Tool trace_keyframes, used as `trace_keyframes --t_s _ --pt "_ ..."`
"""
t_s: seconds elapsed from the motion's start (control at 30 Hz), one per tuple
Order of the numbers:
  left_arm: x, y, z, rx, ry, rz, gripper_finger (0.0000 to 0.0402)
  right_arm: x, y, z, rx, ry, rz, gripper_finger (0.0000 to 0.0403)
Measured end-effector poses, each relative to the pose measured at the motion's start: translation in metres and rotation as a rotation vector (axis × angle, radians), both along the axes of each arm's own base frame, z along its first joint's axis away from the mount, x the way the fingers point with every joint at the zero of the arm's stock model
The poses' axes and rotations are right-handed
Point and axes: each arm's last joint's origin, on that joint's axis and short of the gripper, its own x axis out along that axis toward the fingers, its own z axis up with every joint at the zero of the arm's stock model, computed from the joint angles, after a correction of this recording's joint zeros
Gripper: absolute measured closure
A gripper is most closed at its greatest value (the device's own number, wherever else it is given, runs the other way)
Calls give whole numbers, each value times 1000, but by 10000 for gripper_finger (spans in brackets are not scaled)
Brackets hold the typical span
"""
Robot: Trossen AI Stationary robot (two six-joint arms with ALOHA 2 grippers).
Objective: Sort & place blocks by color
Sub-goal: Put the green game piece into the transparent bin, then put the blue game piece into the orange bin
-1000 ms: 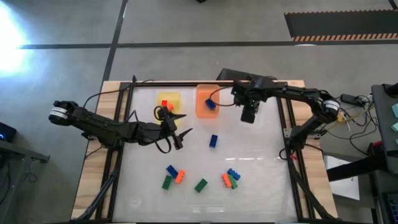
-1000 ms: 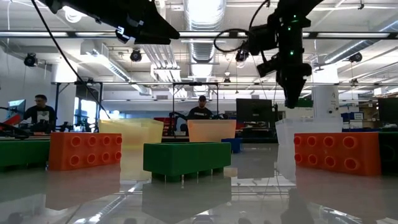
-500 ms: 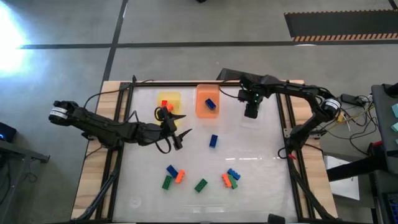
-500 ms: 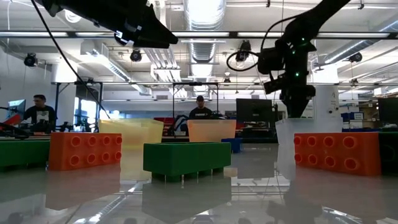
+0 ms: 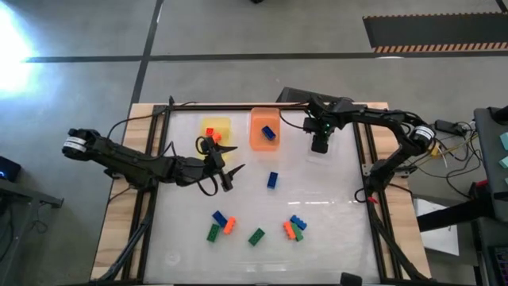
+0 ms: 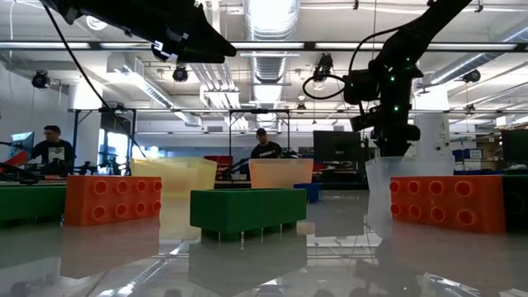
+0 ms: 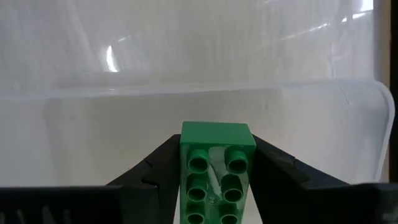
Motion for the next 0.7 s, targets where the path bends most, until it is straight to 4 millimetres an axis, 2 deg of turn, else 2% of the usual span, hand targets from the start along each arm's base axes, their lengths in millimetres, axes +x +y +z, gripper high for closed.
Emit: trace_keyframes --t_s 0.23,0.4,0.53,0.7 --pt "-1 0 -2 0 6 0 113 0 0 0 6 -8 -47 213" --pt "-1 0 -4 -22 -2 4 113 0 0 1 14 -10 -86 210" --pt "-2 0 -7 -75 0 18 114 1 0 16 22 -27 -160 219" --pt "-6 1 -18 -193 48 62 114 2 10 42 40 -56 -243 233"
